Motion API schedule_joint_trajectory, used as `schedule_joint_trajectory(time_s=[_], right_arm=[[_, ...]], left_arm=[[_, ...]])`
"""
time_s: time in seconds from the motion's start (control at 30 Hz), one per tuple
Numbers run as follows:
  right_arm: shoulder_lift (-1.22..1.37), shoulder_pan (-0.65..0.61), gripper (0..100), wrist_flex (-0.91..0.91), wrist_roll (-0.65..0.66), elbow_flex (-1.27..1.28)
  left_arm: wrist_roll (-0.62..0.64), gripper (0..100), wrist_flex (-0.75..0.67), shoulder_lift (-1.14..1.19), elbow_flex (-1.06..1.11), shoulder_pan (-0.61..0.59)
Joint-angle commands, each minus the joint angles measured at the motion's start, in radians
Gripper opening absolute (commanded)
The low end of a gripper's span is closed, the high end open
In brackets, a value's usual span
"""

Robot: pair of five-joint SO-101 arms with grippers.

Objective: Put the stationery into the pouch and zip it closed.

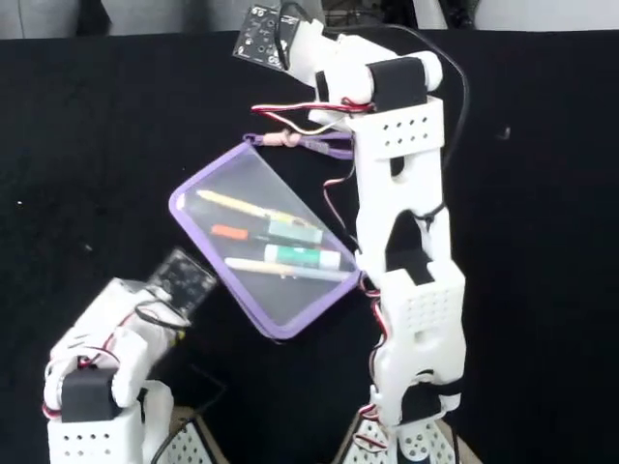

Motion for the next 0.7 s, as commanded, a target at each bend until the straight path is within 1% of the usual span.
schedule_joint_trajectory(time_s=[0.0, 0.1, 0.17, 0.33, 0.4, 0.43, 0.5, 0.57, 0.6, 0.63, 0.67], right_arm=[[-0.074, 0.015, 19.8, 0.032, 0.006, -0.008], [-0.151, 0.015, 19.8, 0.032, 0.005, -0.015], [-0.228, 0.015, 19.8, 0.032, -0.038, -0.008], [-0.410, 0.014, 19.4, 0.031, -0.264, -0.007], [-0.467, 0.018, 19.4, 0.034, -0.379, -0.002], [-0.495, 0.020, 19.4, 0.034, -0.450, 0.007], [-0.547, 0.046, 19.4, 0.034, -0.575, 0.065], [-0.604, 0.083, 19.4, 0.034, -0.660, 0.151], [-0.636, 0.097, 19.4, 0.034, -0.680, 0.202], [-0.673, 0.110, 19.4, 0.034, -0.683, 0.260], [-0.713, 0.127, 19.4, 0.034, -0.675, 0.326]], left_arm=[[0.181, 22, -0.155, -0.003, -0.048, -0.136], [0.331, 22, -0.218, -0.003, -0.054, -0.217], [0.433, 22, -0.244, -0.003, -0.064, -0.262], [0.683, 22, -0.250, -0.003, -0.113, -0.325], [0.773, 22, -0.250, -0.003, -0.111, -0.340], [0.810, 20, -0.249, -0.003, -0.108, -0.344], [0.856, 12, -0.247, -0.003, -0.099, -0.340], [0.868, 2, -0.247, -0.009, -0.094, -0.334], [0.873, 3, -0.247, -0.021, -0.091, -0.326], [0.873, 6, -0.238, -0.038, -0.088, -0.320], [0.873, 6, -0.221, -0.064, -0.085, -0.314]])
